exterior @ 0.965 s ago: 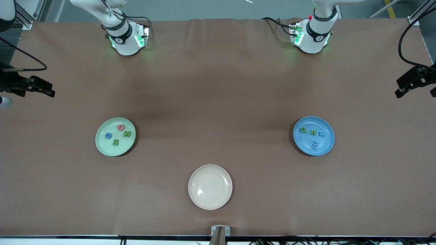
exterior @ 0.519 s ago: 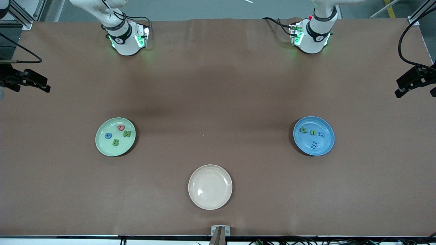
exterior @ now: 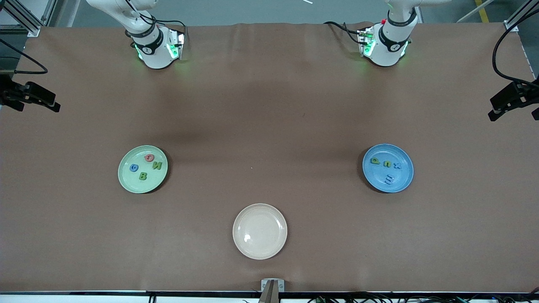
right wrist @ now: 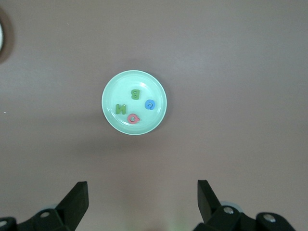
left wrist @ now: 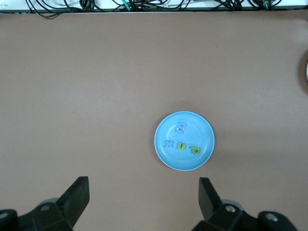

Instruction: Sort upper and lower case letters into plates

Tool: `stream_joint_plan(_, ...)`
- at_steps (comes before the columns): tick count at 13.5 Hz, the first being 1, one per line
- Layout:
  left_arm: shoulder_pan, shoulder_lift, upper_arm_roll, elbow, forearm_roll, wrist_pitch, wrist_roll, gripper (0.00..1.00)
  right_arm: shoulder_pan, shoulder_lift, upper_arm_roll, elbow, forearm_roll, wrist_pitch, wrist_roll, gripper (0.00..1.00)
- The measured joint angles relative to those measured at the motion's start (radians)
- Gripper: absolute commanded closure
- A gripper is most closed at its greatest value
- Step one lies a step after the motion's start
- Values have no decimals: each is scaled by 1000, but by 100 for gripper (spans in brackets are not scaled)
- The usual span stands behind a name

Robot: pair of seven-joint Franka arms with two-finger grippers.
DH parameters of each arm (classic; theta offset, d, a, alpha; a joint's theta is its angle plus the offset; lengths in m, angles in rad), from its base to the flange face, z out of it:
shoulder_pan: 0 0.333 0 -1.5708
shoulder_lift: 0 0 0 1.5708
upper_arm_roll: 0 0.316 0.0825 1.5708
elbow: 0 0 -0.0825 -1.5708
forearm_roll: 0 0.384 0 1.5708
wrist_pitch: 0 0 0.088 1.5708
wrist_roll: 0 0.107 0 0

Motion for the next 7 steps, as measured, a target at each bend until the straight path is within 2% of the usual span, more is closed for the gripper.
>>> stream_joint_plan(5, 0, 0, 0, 0, 0, 0, 0, 0, -8, -3, 0, 0, 6, 4, -2, 0)
stream_joint_plan(7, 0, 0, 1, 0, -40, -28, -1, 0, -8, -6, 0, 0, 0, 5, -5, 0)
